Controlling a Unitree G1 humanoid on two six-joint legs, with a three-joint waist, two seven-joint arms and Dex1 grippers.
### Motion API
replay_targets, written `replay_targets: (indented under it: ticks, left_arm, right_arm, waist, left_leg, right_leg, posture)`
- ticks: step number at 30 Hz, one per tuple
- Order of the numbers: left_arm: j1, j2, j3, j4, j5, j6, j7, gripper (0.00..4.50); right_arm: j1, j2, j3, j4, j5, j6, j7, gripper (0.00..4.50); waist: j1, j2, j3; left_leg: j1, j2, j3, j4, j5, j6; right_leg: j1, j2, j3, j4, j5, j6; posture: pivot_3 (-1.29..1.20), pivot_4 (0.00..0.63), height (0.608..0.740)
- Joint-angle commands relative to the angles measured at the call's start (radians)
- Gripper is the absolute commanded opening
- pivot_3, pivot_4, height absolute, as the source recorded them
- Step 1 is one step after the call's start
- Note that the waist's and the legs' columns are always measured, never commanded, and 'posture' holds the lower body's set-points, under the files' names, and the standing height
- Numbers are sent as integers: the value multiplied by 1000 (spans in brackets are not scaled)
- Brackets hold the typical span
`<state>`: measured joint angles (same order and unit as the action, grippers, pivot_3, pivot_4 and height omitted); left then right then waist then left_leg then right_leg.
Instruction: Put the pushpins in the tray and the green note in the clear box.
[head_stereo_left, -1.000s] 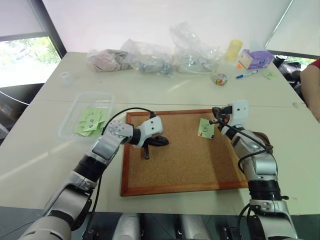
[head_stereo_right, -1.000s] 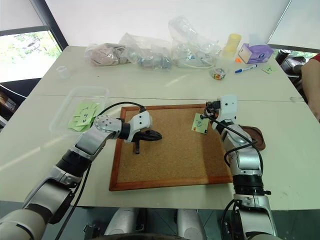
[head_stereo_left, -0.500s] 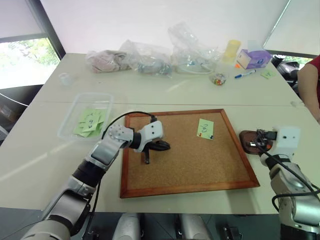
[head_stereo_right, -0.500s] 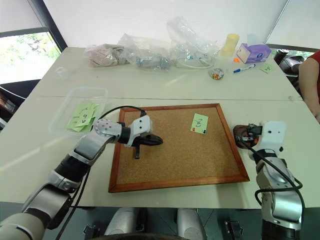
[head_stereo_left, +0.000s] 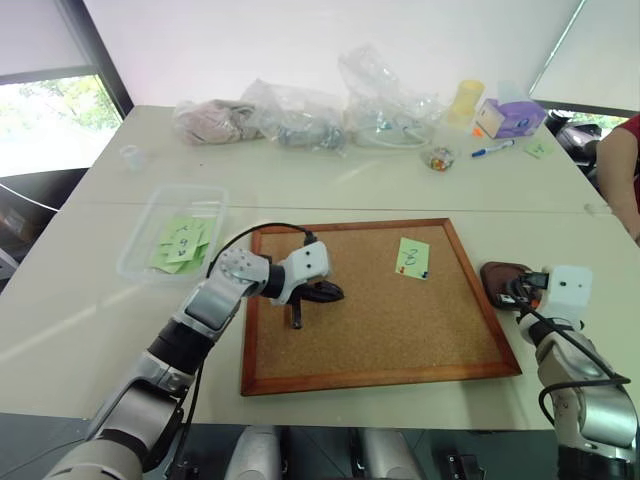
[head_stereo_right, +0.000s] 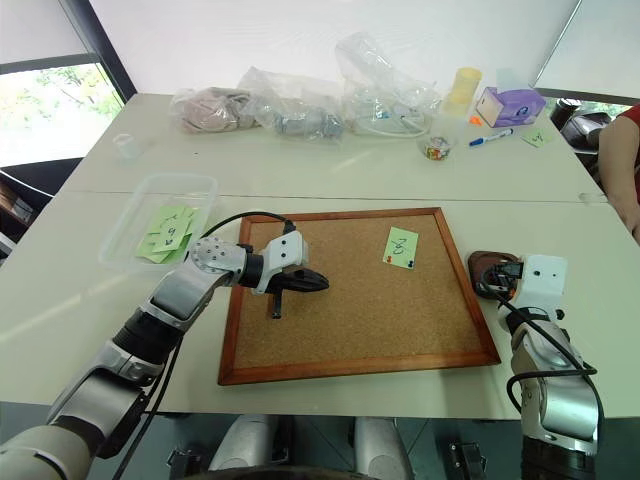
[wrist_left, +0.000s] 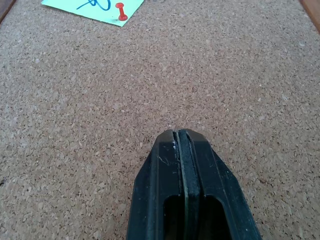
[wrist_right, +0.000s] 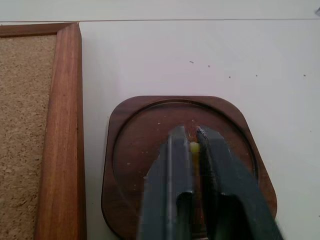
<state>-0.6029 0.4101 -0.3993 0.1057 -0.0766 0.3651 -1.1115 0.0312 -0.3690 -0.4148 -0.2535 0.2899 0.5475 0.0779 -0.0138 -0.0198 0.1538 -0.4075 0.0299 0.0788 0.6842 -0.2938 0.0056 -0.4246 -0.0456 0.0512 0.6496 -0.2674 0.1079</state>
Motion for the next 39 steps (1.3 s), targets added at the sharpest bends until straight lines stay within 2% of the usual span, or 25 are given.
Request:
replay_targets:
  ticks: [1, 5, 12, 16, 20, 26, 30, 39]
  left_arm:
    - [-20, 2, 10, -16, -8, -5, -7, 0]
    - [-17, 5, 12, -20, -9, -4, -8, 0]
    - [-15, 5, 12, -21, -9, -6, -7, 0]
    - [-14, 3, 12, -17, -8, -11, -6, 0]
    - [-12, 13, 11, -2, 3, -28, -5, 0]
    - [-52, 60, 4, 123, 72, -167, 0, 0]
    - [-106, 56, 12, 215, 76, -234, -2, 0]
    - [-86, 33, 2, 155, 21, -200, -72, 0]
  right_arm:
    - [-9, 1, -34, -13, 9, -11, -2, 2488]
    - [-7, 1, -39, -12, 12, -13, -3, 4477]
    - [-20, 20, -75, -16, 71, -10, 5, 4477]
    - [-42, 64, -122, -32, 196, 50, 16, 4477]
    - [-32, 54, -113, -68, 213, 27, 47, 4477]
    - [-13, -19, 1, -150, 202, 13, 174, 4477]
    - [-23, -55, 91, -175, 193, 34, 223, 4477]
    - [-71, -24, 236, -98, 146, 14, 250, 4477]
  waist:
    - [0, 0, 0]
    - [0, 0, 0]
    - [0, 0, 0]
    - [-1, 0, 0]
    - [0, 0, 0]
    - [-3, 0, 0]
    - [-3, 0, 0]
    - [0, 0, 0]
  left_leg:
    - [0, 0, 0, 0, 0, 0]
    - [0, 0, 0, 0, 0, 0]
    - [0, 0, 0, 0, 0, 0]
    - [0, 0, 0, 0, 0, 0]
    - [0, 0, 0, 0, 0, 0]
    - [0, 0, 0, 0, 0, 0]
    - [1, 0, 0, 0, 0, 0]
    - [0, 0, 0, 0, 0, 0]
  right_leg:
    - [0, 0, 0, 0, 0, 0]
    - [0, 0, 0, 0, 0, 0]
    - [0, 0, 0, 0, 0, 0]
    - [0, 0, 0, 0, 0, 0]
    - [0, 0, 0, 0, 0, 0]
    - [0, 0, 0, 0, 0, 0]
    - [0, 1, 0, 0, 0, 0]
    - [0, 0, 0, 0, 0, 0]
  posture:
    - [0, 150, 737]
    - [0, 150, 737]
    - [0, 150, 737]
    - [0, 150, 737]
    - [0, 150, 737]
    - [0, 150, 737]
    - [0, 150, 737]
    - [0, 150, 737]
